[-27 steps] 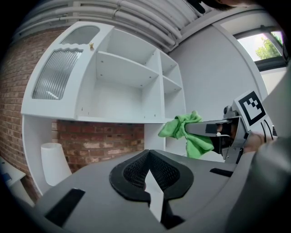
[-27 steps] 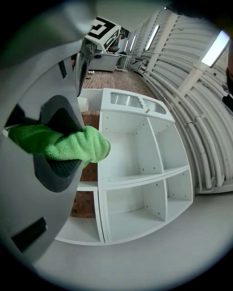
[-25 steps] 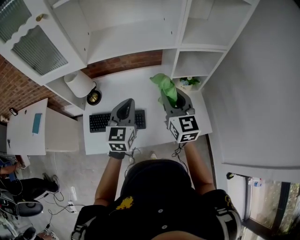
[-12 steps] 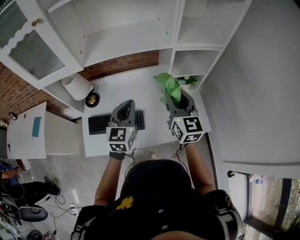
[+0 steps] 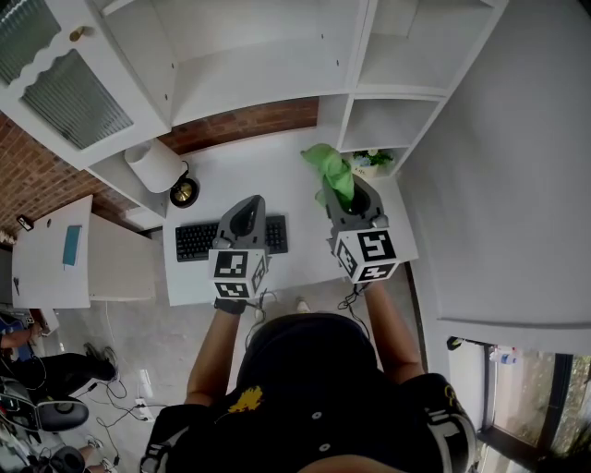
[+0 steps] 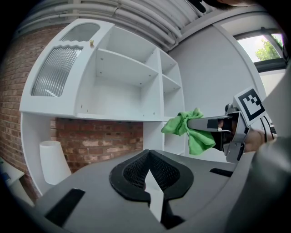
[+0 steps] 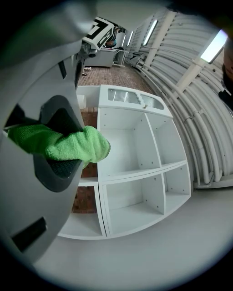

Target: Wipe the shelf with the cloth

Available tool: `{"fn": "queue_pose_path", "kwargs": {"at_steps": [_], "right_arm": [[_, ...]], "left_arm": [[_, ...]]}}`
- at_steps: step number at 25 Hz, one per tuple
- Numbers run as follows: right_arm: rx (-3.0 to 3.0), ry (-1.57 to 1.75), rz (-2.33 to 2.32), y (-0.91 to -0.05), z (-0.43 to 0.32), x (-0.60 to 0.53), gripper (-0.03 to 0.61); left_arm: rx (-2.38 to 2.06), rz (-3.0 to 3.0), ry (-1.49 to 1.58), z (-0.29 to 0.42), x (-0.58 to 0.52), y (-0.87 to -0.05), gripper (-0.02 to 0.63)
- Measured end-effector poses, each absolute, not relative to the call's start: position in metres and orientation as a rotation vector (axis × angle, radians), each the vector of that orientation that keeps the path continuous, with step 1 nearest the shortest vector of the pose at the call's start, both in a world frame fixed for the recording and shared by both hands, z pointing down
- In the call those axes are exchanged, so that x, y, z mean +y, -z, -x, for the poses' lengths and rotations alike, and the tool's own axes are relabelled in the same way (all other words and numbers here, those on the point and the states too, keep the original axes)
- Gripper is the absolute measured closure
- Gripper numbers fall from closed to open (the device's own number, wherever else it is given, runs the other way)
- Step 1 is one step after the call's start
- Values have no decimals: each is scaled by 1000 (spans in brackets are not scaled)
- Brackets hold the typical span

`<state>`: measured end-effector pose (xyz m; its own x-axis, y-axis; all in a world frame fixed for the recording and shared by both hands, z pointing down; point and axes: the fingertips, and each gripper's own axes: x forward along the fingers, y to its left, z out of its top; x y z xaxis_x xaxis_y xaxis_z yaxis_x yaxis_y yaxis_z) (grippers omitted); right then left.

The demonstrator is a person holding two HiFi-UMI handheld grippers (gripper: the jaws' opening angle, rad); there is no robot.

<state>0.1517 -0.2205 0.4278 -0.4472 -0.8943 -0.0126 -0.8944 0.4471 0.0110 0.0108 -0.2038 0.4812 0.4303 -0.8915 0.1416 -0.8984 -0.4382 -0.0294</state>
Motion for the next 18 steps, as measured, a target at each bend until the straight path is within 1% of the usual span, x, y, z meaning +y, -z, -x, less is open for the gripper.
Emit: {"fn": "queue_pose_path", "kwargs": {"at_steps": [9,14,18], "right_arm": [[2718,-14,1625,-437,-136,-213,479],[2774,25,1578,-457,-125,-210,477],[2838,-54,1589,-471,-135,-215,477]], "left_arm": [[-1654,-2576,-214,3,-197,-488,597],[-1694,-2508,-238,20,-188,-508,597],[-1702,-2484,-195,19,-202,-522,597]]}}
